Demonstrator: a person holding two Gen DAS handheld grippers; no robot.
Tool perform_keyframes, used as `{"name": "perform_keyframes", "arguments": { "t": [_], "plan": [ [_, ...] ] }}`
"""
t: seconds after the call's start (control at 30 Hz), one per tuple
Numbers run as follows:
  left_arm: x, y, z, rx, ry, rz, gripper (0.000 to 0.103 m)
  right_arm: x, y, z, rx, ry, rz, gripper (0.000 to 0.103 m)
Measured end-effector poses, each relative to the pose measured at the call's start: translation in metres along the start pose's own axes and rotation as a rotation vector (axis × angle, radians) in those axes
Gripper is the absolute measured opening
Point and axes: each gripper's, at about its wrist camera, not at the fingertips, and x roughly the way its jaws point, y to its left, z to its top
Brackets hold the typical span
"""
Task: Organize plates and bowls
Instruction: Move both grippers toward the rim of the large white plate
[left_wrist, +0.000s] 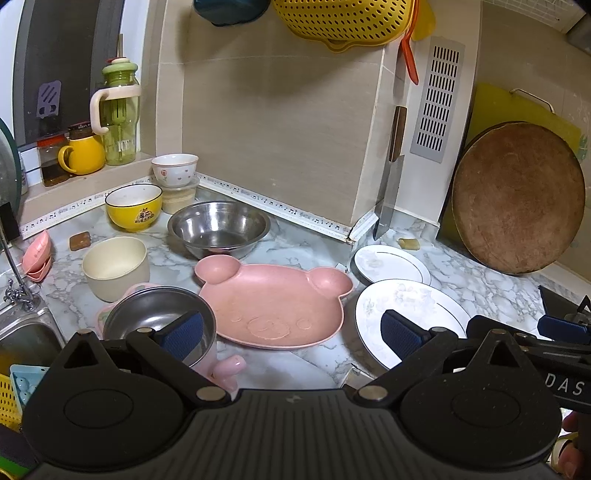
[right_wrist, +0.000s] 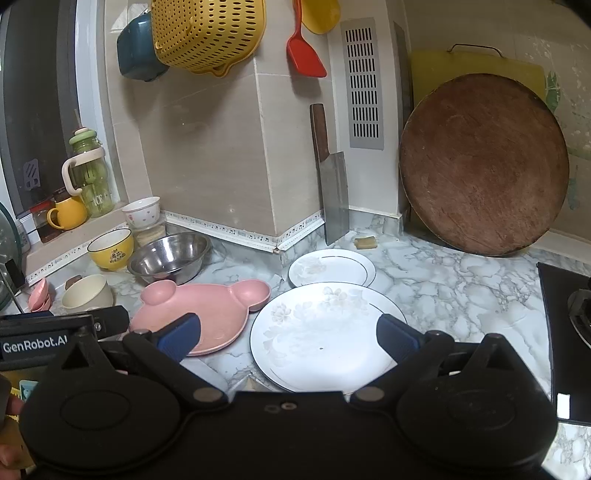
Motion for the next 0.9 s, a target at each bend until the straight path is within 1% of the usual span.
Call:
{"name": "perform_keyframes", "arguments": {
  "t": [0.33, 0.7, 0.9],
  "plan": [
    [0.010, 0.004, 0.006, 0.019, 0.001, -0.014, 0.103, 0.008, 0.004, 0.003, 0.002, 0.005, -0.020, 0.102],
    [0.026, 0.015, 0.012, 0.028, 0.020, -0.064, 0.103, 0.016, 0.015, 0.005, 0.010, 0.017, -0.060, 0.101],
    [0.037, 0.010, 0.013, 0.034, 0.045, -0.088, 0.103, 0.019, 0.013, 0.005, 0.011, 0.037, -0.083, 0.101]
  ]
}}
